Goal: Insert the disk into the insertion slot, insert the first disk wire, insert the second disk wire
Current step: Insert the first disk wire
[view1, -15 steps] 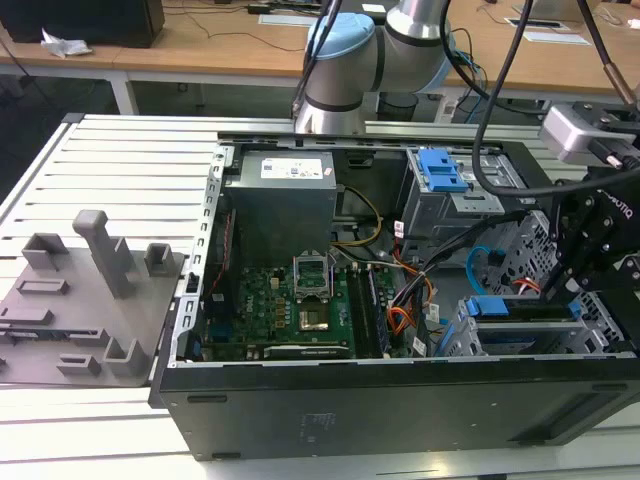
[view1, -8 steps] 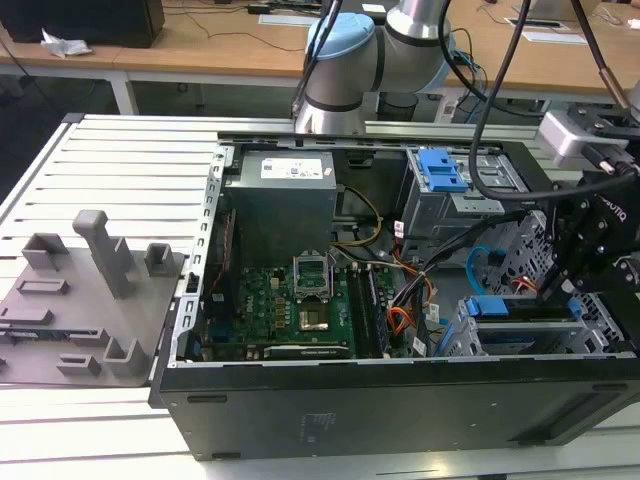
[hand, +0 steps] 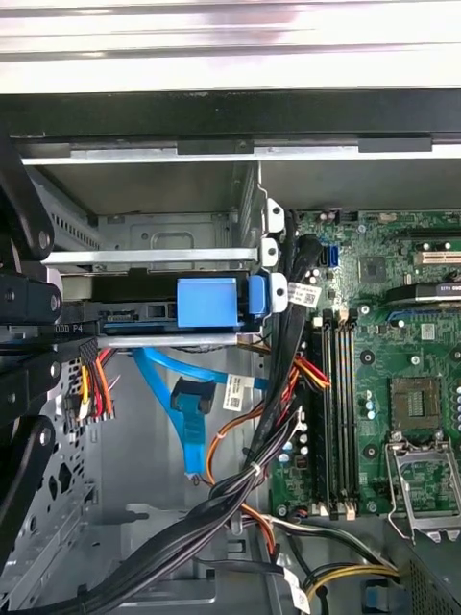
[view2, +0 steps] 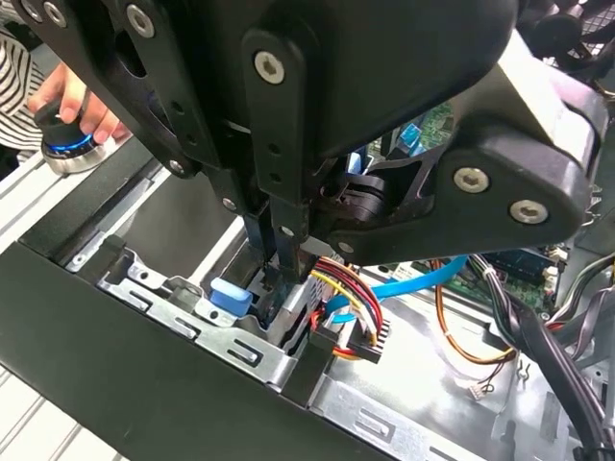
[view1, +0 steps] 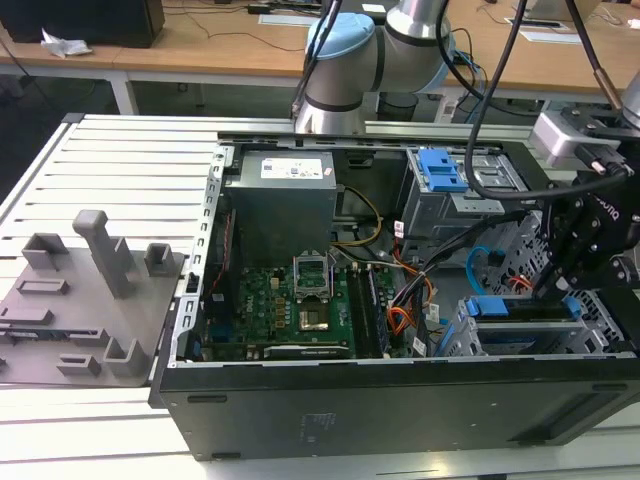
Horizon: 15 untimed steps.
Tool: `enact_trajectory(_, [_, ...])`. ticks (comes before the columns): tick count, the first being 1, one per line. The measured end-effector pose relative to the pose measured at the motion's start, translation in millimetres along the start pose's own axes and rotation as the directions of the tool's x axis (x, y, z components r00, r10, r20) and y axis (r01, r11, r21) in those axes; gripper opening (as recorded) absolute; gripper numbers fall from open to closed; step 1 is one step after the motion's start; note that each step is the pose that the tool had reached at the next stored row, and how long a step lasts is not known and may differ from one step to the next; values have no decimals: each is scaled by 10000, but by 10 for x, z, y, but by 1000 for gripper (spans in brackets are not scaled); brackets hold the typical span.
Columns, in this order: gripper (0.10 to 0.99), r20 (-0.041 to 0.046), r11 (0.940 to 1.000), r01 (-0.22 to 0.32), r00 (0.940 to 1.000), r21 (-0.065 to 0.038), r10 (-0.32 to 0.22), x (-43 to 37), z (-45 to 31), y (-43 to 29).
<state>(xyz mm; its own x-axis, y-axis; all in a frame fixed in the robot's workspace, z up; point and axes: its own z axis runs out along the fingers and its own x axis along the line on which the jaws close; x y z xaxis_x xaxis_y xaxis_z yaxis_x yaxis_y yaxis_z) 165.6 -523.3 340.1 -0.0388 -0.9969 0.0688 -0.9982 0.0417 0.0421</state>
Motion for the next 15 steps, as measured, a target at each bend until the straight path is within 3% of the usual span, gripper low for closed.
enact_trajectory(15, [184, 38, 10000, 4, 10000, -10, -4, 30, 70, -9])
